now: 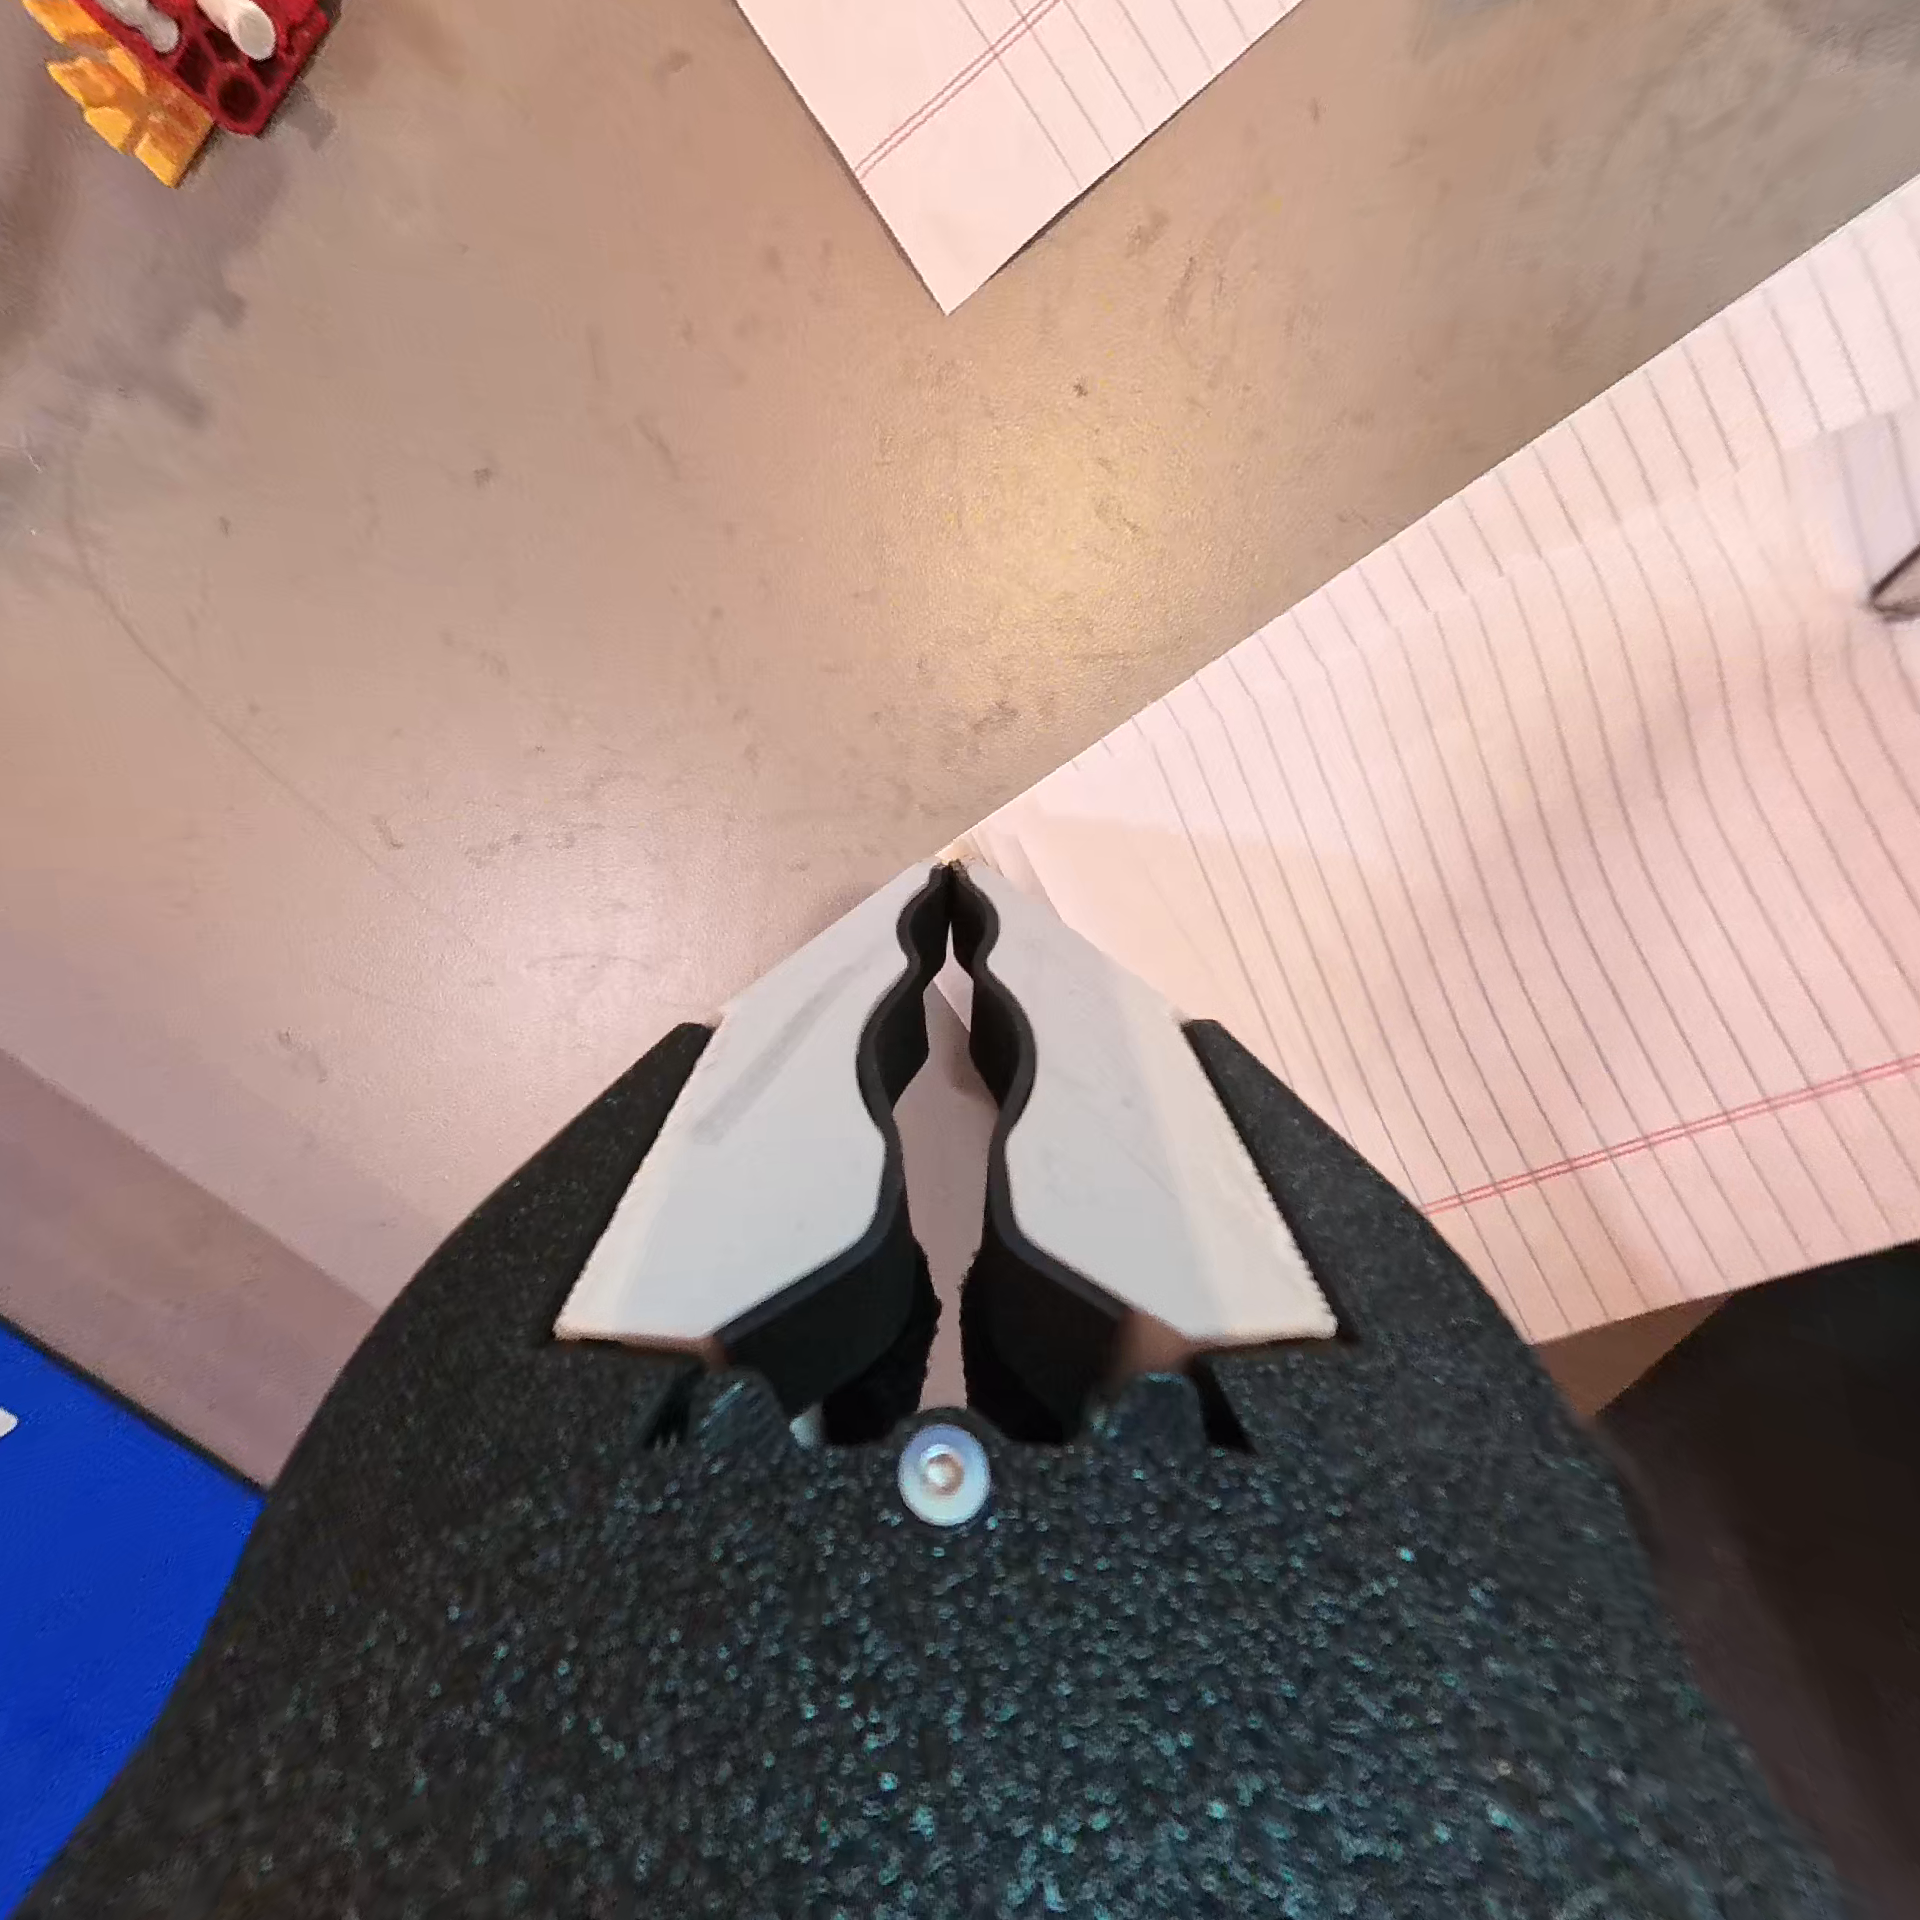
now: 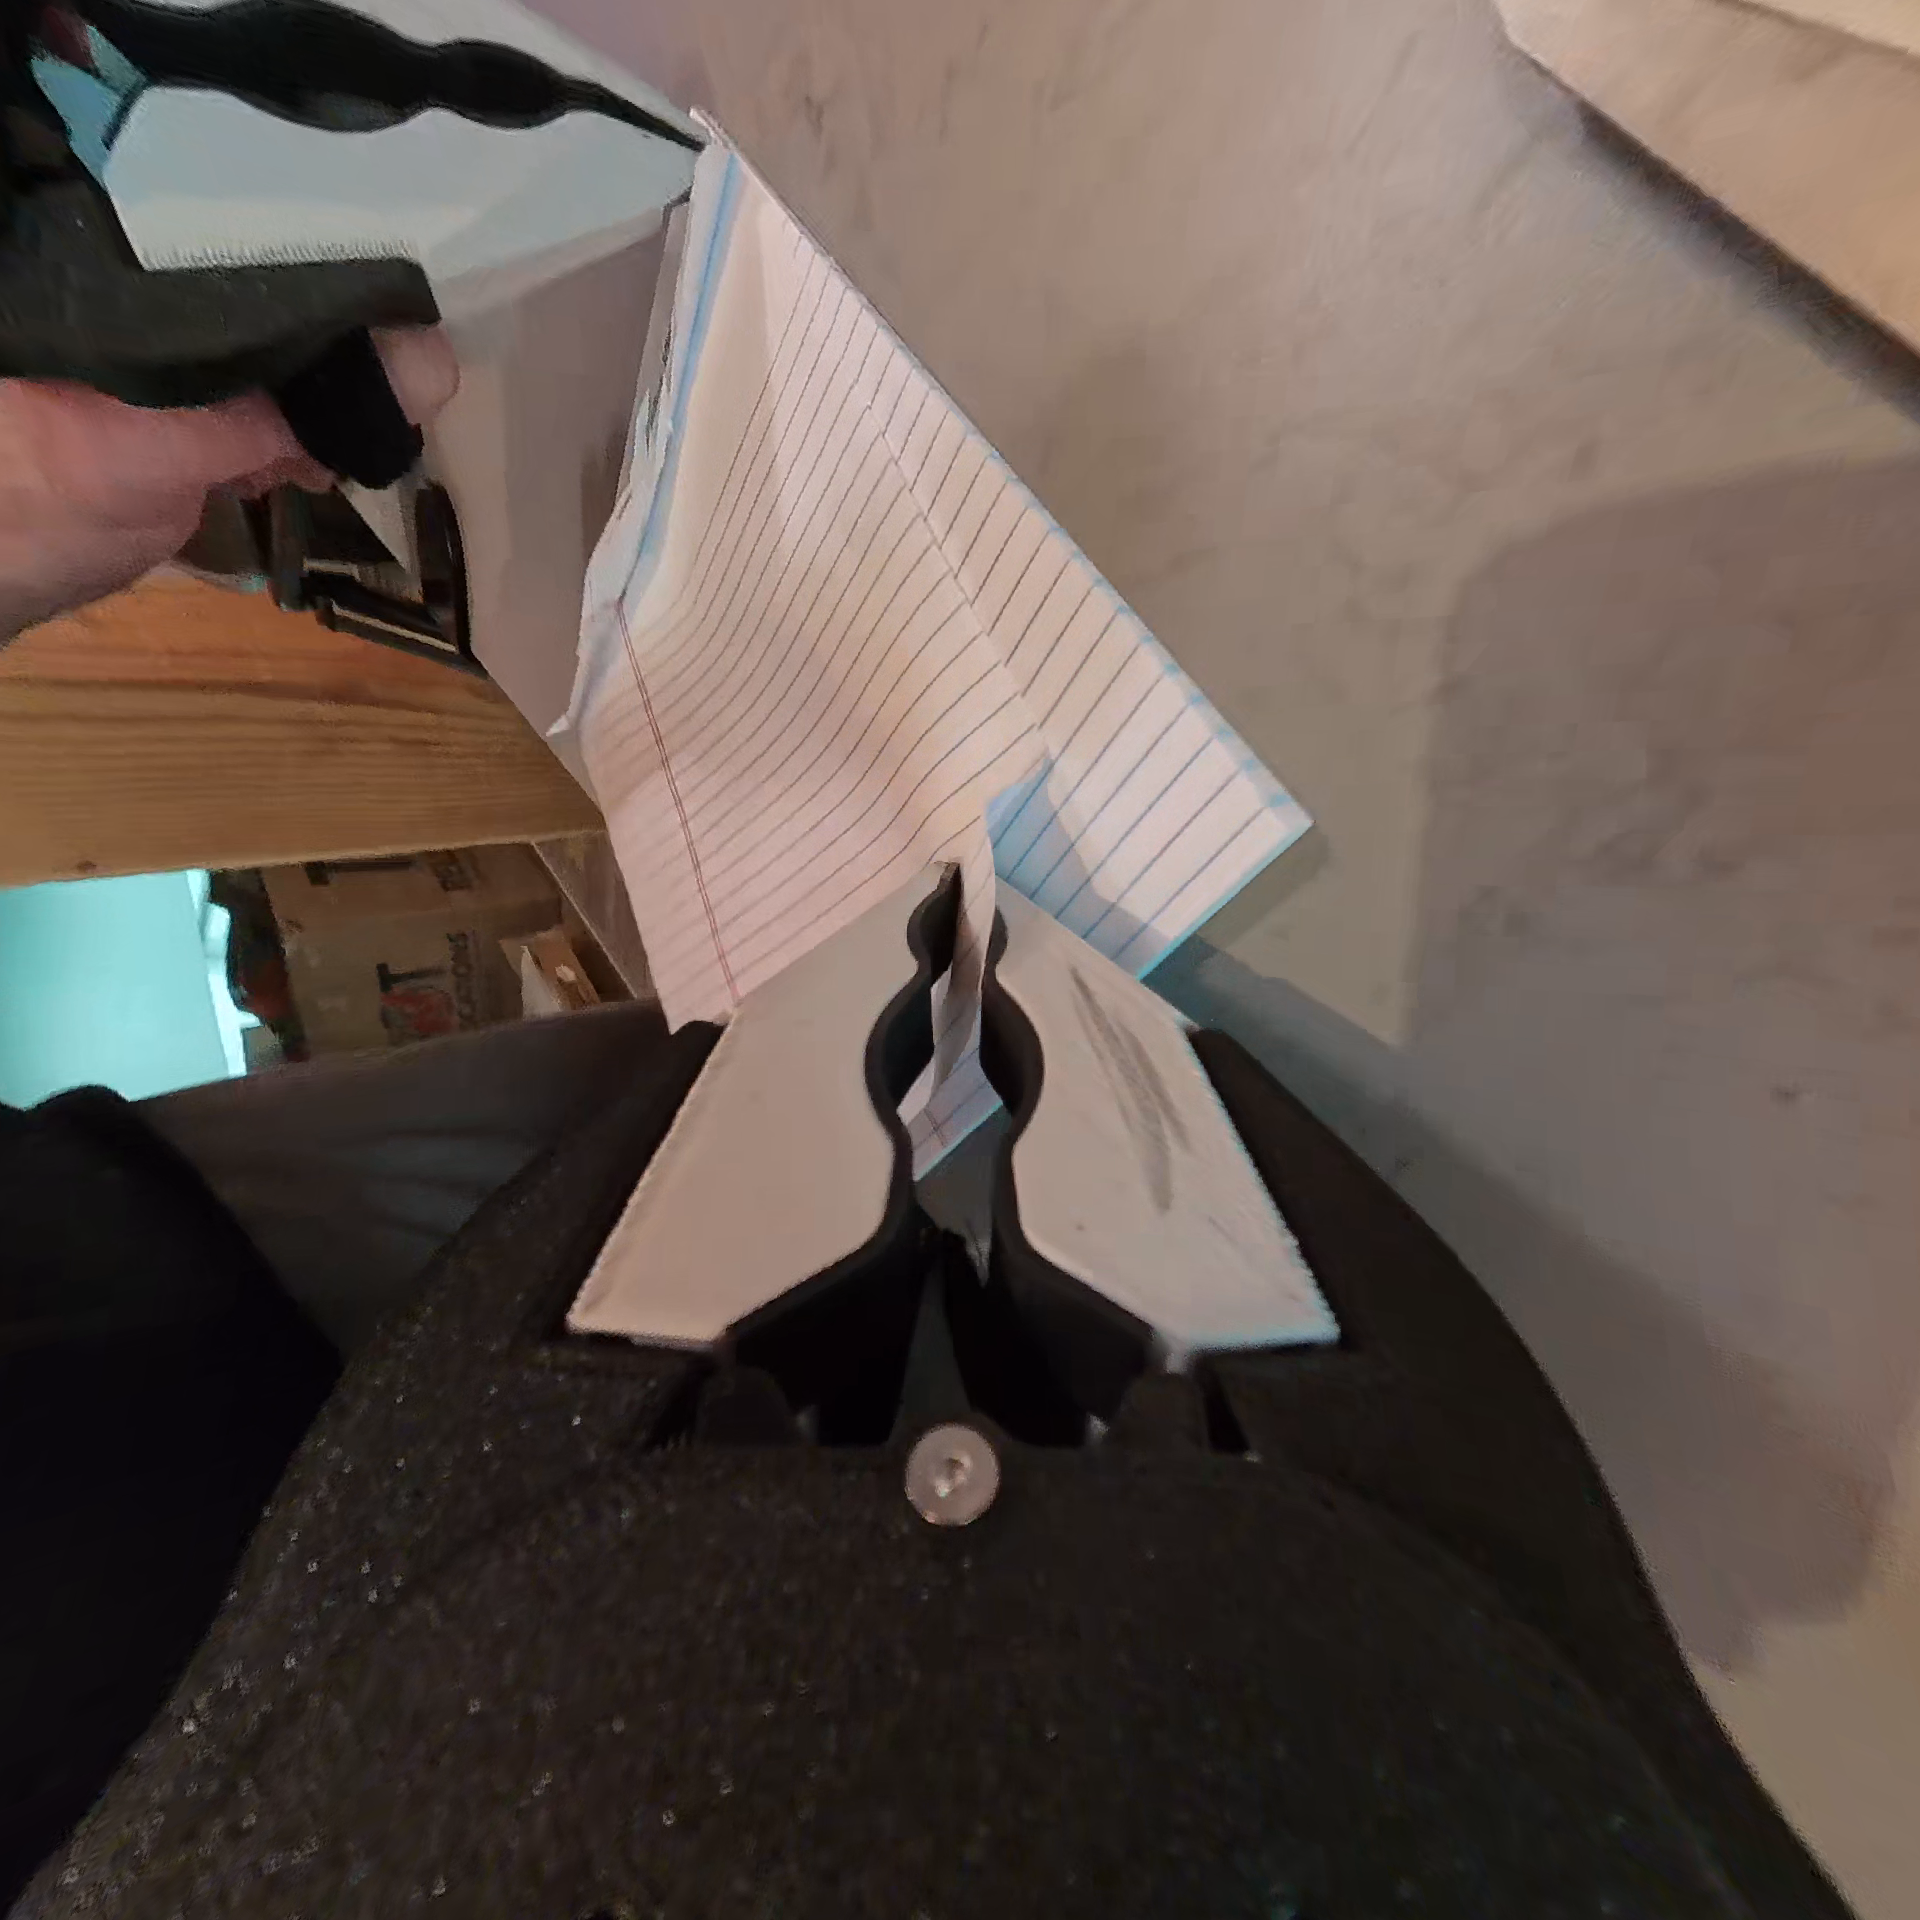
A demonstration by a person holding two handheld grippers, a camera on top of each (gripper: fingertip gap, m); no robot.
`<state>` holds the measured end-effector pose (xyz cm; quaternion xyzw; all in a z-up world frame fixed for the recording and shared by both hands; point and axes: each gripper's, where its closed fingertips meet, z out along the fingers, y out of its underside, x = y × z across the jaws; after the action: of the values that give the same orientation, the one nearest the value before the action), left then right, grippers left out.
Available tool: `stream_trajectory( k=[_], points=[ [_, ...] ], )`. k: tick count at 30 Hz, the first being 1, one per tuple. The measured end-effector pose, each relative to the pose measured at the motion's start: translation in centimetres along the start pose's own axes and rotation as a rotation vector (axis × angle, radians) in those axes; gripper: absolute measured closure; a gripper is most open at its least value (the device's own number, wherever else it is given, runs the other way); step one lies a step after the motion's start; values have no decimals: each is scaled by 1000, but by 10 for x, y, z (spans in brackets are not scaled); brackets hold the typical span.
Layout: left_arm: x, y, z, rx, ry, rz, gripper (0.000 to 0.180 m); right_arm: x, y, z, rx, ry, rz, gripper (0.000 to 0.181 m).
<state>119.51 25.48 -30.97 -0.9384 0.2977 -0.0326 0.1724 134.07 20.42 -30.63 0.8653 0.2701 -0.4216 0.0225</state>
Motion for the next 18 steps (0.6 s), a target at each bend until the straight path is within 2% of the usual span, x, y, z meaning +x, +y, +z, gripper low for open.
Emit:
stream_trajectory(
  k=[3, 5, 8, 10, 13, 18],
  points=[
    [0, 0, 0, 3, 19, -32, 180, -8, -2, -3, 63, -49, 51, 179],
    [0, 0, 0, -2, 14, -17, 180, -11, -1, -4, 73, -77, 83, 163],
    [0, 0, 0, -1, 15, -27, 180, -22, 10, 0, 31, -162, 111, 150],
    [0, 0, 0, -2, 13, -27, 180, -27, 16, 3, 13, -166, 82, 156],
    [0, 0, 0, 2, 9, -24, 180, -32, 25, 7, -14, -169, 60, 180],
    [0, 0, 0, 11, 0, -21, 180, -31, 53, 12, -80, -171, 100, 181]
  ],
)
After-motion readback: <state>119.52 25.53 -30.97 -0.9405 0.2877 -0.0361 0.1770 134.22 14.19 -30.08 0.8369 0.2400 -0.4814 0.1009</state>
